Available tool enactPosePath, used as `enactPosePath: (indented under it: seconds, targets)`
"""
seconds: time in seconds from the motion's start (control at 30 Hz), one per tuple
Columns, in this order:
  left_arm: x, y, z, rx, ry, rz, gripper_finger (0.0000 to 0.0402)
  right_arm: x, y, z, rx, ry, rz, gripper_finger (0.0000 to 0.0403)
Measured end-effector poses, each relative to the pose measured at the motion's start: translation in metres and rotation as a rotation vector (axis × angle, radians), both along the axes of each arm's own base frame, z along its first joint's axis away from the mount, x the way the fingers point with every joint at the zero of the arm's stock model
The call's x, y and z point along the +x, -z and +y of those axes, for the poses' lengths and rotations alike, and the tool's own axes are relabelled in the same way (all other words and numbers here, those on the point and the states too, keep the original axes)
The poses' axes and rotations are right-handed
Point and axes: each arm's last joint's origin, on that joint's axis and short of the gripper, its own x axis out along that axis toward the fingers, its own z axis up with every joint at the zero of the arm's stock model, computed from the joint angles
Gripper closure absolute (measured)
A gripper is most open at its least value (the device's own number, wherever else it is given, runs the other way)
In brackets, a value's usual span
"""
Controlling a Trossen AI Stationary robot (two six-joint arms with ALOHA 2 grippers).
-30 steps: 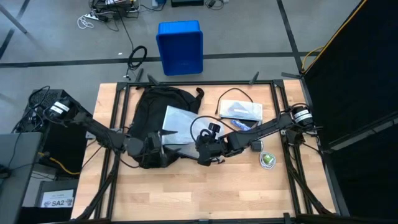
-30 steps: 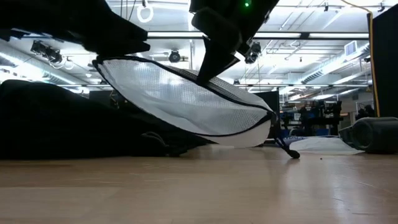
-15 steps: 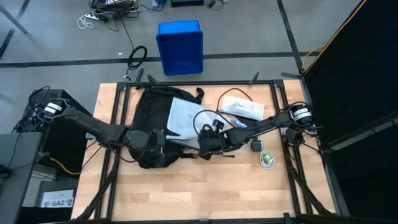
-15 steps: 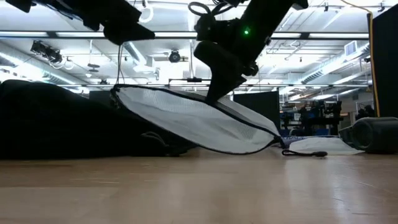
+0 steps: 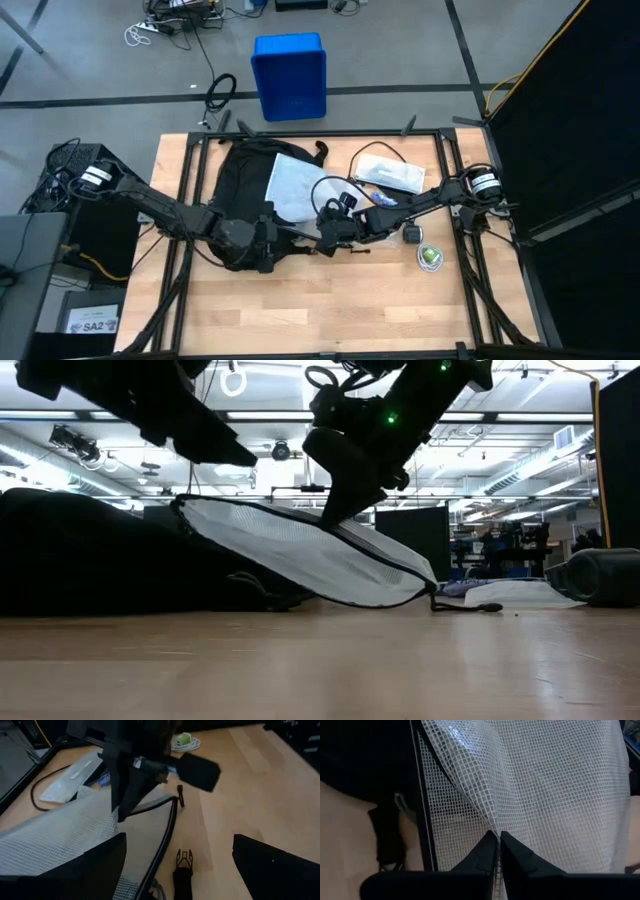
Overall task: Unpack backpack
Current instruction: Put the mini fan into the zip bag
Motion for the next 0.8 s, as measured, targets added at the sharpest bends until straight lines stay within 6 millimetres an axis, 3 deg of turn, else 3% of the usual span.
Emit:
enactPosePath:
  seconds: [0.27,0.53,0.8]
  targets:
    - [0.017,0.015,-0.006,0.002,0.002,-0.030,0.0074,0.000,0.000,0.002,0.003,-0.005,-0.011,0.0403]
    - [0.015,0.019,-0.006,0.055,0.022,0.011,0.0074,-0.001,0.000,0.010,0.003,-0.025,-0.010,0.0403]
    - [0.006,-0.003,-0.001,0.149,0.016,-0.061,0.0074,-0.001,-0.002,0.021,0.007,-0.051,-0.043,0.0403]
